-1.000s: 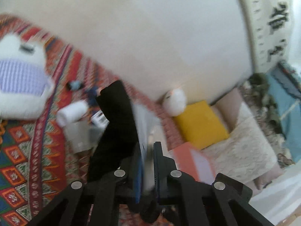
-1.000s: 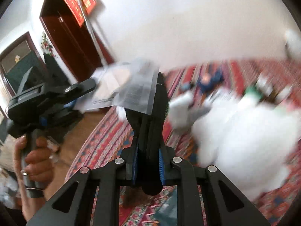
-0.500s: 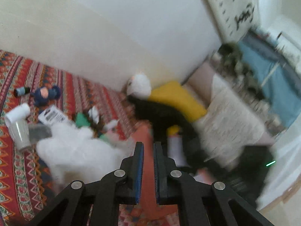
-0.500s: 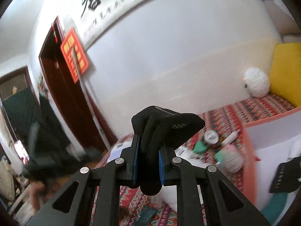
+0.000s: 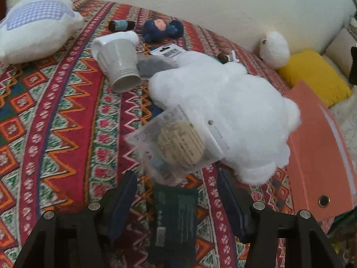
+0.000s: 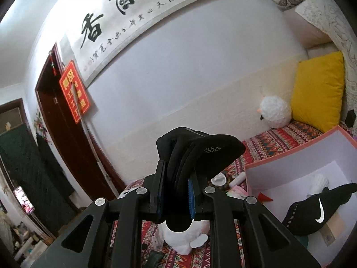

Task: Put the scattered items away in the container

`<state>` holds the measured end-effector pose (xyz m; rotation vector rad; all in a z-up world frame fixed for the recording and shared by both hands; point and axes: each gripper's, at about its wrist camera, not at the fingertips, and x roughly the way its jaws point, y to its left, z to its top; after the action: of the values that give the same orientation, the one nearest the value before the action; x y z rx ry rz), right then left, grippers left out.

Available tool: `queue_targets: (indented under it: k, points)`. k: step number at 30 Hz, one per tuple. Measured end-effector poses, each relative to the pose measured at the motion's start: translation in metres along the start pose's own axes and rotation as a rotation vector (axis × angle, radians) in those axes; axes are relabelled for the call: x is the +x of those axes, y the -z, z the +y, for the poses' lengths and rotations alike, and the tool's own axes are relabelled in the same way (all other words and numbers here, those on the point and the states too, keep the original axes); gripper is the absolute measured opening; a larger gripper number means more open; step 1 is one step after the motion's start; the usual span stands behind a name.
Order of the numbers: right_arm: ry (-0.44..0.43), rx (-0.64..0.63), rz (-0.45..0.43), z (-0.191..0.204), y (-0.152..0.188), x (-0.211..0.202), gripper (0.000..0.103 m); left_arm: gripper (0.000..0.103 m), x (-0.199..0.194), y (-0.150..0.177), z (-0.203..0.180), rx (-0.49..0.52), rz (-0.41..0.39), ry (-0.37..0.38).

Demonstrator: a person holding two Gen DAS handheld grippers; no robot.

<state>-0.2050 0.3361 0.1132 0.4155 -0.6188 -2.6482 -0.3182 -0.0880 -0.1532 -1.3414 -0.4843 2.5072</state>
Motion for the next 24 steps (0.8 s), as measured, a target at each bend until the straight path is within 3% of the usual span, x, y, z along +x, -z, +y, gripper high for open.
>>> queue_targets:
  k: [3,6,8,12,13,14,15,16,17,20,24]
  points:
    - [0.002,0.008,0.006,-0.006,0.003,0.005,0.018,0.076,0.007,0.008,-0.031,0.178,-0.018,-0.067]
    - [0.000,0.023,0.015,-0.011,0.003,0.008,0.018,0.087,0.022,0.034,-0.070,0.500,-0.090,-0.303]
    - [0.001,0.031,0.019,-0.015,0.004,0.010,0.018,0.089,0.039,0.045,-0.084,0.623,-0.115,-0.410]
    - [0.004,0.031,0.021,-0.016,0.004,0.014,0.018,0.089,0.079,0.037,-0.090,0.689,-0.120,-0.539]
    - [0.008,0.026,0.020,-0.016,0.004,0.013,0.018,0.083,0.083,0.030,-0.087,0.667,-0.111,-0.529]
    - [0.015,0.016,0.017,-0.015,0.004,0.013,0.018,0.069,0.084,0.022,-0.079,0.613,-0.094,-0.485]
    - [0.025,0.007,0.013,-0.015,0.004,0.012,0.018,0.017,0.086,0.014,-0.072,0.558,-0.078,-0.441]
    - [0.034,0.000,0.009,-0.016,0.004,0.010,0.018,0.005,0.084,0.005,-0.062,0.484,-0.062,-0.396]
    - [0.039,-0.002,0.004,-0.017,0.004,0.009,0.018,0.005,0.074,-0.002,-0.051,0.403,-0.060,-0.349]
    - [0.050,0.011,-0.014,-0.023,0.003,0.005,0.018,0.004,0.037,-0.009,-0.036,0.301,-0.111,-0.230]
    - [0.063,0.027,-0.038,-0.027,0.000,-0.003,0.018,0.005,-0.017,-0.008,-0.050,0.289,-0.201,-0.127]
